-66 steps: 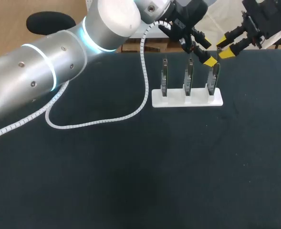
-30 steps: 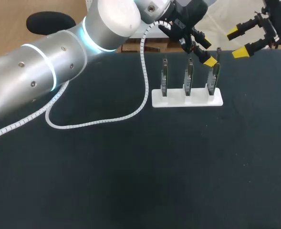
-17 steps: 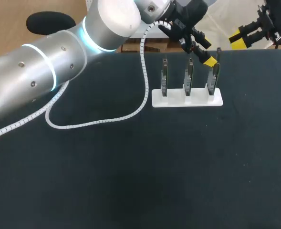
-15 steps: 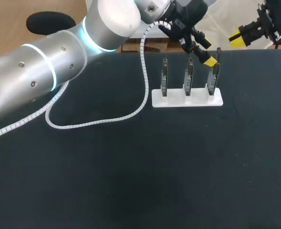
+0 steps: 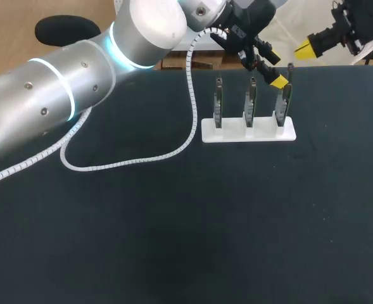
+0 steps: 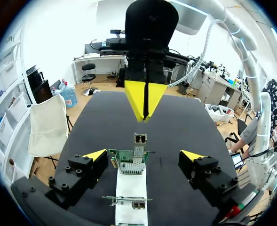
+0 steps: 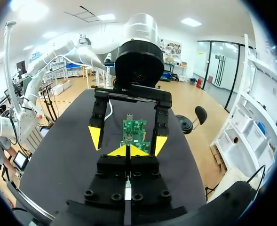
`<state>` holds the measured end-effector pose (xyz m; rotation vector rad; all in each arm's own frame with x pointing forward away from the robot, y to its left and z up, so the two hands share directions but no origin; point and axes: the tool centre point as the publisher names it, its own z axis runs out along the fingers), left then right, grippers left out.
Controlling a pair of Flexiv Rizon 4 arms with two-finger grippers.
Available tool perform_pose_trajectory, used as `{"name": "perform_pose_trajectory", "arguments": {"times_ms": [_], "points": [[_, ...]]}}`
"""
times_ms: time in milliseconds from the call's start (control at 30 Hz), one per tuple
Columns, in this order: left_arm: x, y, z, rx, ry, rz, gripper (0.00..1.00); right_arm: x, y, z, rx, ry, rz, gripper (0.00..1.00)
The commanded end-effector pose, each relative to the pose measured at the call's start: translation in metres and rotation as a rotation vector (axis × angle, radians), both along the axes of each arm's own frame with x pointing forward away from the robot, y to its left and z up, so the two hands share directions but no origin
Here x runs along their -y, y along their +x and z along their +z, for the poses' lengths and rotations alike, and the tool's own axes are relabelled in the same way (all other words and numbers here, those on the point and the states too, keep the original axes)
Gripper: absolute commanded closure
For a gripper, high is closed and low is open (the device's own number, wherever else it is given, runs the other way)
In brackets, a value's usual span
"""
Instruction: Pick up the optical module with the left hand, and insert it into the network port with the right hand.
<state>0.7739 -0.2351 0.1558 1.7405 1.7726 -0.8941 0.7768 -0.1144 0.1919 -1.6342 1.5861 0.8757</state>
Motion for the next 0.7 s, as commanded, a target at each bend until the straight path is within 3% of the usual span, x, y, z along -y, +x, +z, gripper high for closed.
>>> {"name": "perform_pose_trajectory", "arguments": {"times_ms": [33,700], "points": [[0.0000,-0.0009,0.0005,0.001,0.003,0.002,0.00,-0.0055,0.0057,-0.0023,-0.007,0.001,0.014,1.00],[0.0000,-0.0009,0.0005,0.001,0.003,0.002,0.00,-0.0094,0.0038,-0.0110,-0.026,-0.010,0.027,1.00]]}}
